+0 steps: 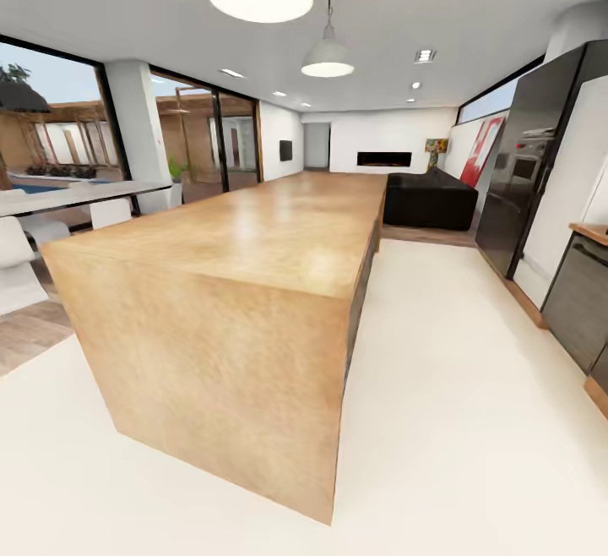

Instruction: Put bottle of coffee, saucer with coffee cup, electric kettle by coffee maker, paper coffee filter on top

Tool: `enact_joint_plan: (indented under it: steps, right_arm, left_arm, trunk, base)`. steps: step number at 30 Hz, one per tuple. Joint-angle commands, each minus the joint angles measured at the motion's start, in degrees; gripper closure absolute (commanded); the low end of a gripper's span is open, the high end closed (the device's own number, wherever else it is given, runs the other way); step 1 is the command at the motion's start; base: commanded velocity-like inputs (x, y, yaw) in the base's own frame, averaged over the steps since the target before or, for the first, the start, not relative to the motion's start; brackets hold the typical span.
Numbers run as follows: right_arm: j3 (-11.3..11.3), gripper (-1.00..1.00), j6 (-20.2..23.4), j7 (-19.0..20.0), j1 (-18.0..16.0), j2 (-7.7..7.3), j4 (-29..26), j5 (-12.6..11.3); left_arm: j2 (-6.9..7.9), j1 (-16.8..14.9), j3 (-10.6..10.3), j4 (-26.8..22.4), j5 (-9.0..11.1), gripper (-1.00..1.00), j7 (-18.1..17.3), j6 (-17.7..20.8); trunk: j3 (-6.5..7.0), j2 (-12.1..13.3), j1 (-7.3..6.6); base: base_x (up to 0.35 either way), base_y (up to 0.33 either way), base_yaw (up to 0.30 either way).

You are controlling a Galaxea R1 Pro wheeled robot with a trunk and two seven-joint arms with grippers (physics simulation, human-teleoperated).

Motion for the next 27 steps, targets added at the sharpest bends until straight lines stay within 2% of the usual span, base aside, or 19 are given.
enact_joint_plan:
  steps: [1,4,6,19,21,26,27]
  right_arm:
    - [0.33,-1.00,-0.33,-0.11,-0.34,-0.33,-0.29,0.33]
    - [0.44,-1.00,-0.52,-0.10,-1.07,-1.30,-0.25,0.35]
    - [0.44,-1.00,-0.52,-0.10,-1.07,-1.31,-0.25,0.35]
    - [0.44,-1.00,-0.53,-0.10,-1.05,-1.31,-0.23,0.35]
    - [0.10,-1.00,-1.18,-0.09,-1.72,-1.97,-0.89,-0.07]
    - [-0.30,-1.00,-2.79,-0.10,-3.37,-3.58,-2.53,-0.44]
    - [-0.35,-1.00,-3.11,-0.11,-4.62,-4.11,-16.01,-0.47]
  left_arm:
    - [-0.33,0.33,0.24,-0.33,0.18,-1.00,-0.26,0.06]
    - [-1.30,0.68,0.28,-1.03,0.18,-1.00,-0.26,0.13]
    - [-1.74,0.68,0.28,-1.03,0.18,-1.00,-0.26,0.13]
    - [-1.73,0.66,0.29,-1.02,0.18,-1.00,-0.26,0.21]
    - [-2.37,0.81,0.30,-1.67,0.04,-1.00,-0.16,-0.10]
    - [-2.61,0.94,0.12,-3.27,-0.38,-1.00,-0.01,-0.49]
    - [-2.60,0.95,0.11,-28.00,-0.40,-1.00,-0.01,-0.52]
  trunk:
    - [-0.03,-0.01,0.00]
    - [-0.03,-0.01,0.00]
    - [-0.03,-0.01,0.00]
    - [-0.03,-0.01,0.00]
    - [-0.03,-0.01,0.00]
    - [-0.03,-0.01,0.00]
    - [-0.03,-0.01,0.00]
  base:
    - [0.000,0.000,0.000]
    - [0.000,0.000,0.000]
    - [0.000,0.000,0.000]
    - [0.000,0.000,0.000]
    - [0.000,0.000,0.000]
    - [0.000,0.000,0.000]
    - [0.000,0.000,0.000]
